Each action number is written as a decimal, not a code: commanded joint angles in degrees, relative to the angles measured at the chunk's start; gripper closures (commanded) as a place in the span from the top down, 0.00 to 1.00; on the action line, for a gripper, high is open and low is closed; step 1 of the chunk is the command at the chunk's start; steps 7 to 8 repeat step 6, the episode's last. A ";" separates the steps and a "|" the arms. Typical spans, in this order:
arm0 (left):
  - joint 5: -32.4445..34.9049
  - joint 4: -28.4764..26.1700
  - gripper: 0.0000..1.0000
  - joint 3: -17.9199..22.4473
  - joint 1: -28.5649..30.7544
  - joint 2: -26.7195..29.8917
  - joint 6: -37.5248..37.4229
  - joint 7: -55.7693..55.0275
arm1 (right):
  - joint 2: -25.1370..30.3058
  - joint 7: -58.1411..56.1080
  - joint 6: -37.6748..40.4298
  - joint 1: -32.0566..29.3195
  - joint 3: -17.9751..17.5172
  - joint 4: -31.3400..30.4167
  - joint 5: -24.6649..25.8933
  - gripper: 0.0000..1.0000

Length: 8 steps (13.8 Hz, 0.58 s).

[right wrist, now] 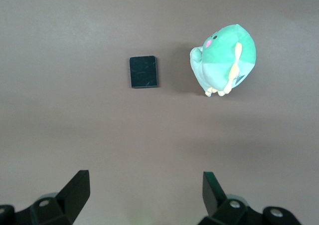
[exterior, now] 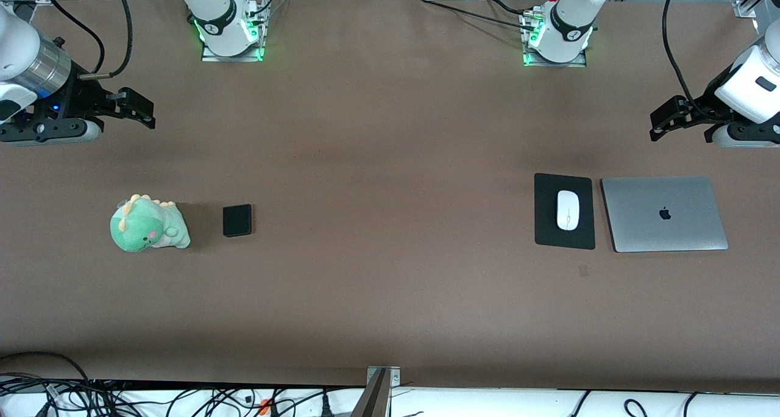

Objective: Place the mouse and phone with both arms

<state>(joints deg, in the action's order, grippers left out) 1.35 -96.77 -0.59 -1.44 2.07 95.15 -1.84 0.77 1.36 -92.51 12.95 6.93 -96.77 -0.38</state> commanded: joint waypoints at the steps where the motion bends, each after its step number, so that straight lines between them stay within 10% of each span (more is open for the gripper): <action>1: -1.00 0.70 1.00 -0.11 0.21 0.57 -1.19 -0.35 | -0.60 -1.00 1.46 -1.26 -1.04 1.67 -0.06 1.00; 8: -1.00 0.70 1.00 -0.11 0.21 0.57 -1.19 -0.35 | -0.60 -1.00 1.81 -1.26 -0.95 1.76 0.03 1.00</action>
